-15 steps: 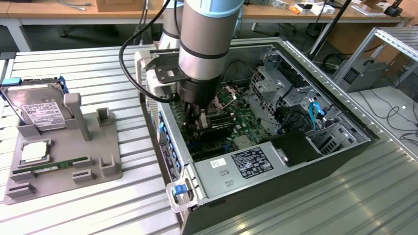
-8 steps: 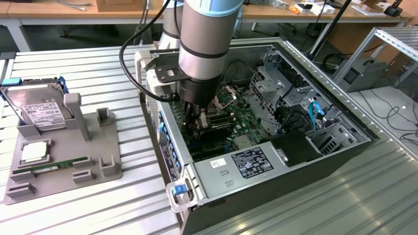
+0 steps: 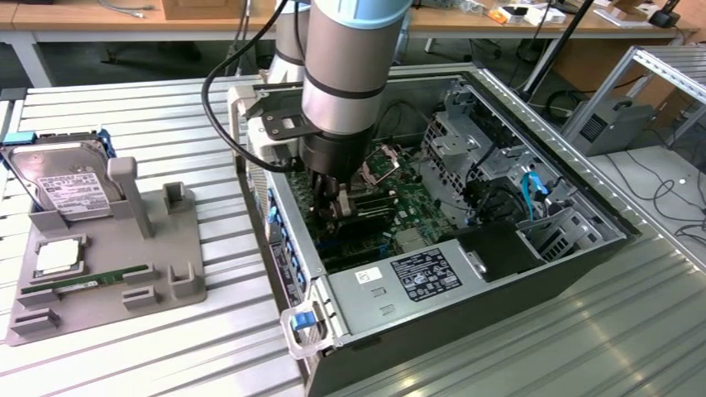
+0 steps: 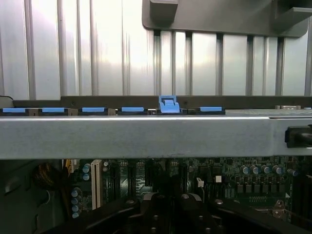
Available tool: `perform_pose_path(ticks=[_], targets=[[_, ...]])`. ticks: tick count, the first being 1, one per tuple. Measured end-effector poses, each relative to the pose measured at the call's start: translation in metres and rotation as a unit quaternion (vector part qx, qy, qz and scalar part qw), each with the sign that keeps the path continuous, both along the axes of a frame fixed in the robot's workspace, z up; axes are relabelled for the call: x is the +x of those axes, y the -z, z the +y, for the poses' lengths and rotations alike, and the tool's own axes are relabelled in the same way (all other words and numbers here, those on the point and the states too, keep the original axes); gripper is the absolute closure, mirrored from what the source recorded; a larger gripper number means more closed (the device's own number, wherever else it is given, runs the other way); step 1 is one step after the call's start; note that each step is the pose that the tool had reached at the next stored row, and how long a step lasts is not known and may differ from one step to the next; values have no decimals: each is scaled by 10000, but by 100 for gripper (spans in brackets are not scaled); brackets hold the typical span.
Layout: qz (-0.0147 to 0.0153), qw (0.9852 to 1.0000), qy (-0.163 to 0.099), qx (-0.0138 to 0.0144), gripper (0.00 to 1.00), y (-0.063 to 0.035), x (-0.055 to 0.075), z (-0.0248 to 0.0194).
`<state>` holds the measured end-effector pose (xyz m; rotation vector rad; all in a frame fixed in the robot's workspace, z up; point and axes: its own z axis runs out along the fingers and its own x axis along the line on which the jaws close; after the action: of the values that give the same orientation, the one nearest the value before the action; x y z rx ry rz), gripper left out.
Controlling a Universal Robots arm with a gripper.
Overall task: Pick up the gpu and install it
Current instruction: 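Press down on the gpu until it lock into place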
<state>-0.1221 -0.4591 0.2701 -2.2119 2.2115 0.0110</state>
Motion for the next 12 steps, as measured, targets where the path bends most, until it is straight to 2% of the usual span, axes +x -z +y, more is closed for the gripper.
perform_pose_path(ticks=[2,4,12], targets=[[-10,10000,0,14,89,-35,0,1],[-3,10000,0,1,89,-98,1,1],[-2,10000,0,0,89,-107,5,0]])
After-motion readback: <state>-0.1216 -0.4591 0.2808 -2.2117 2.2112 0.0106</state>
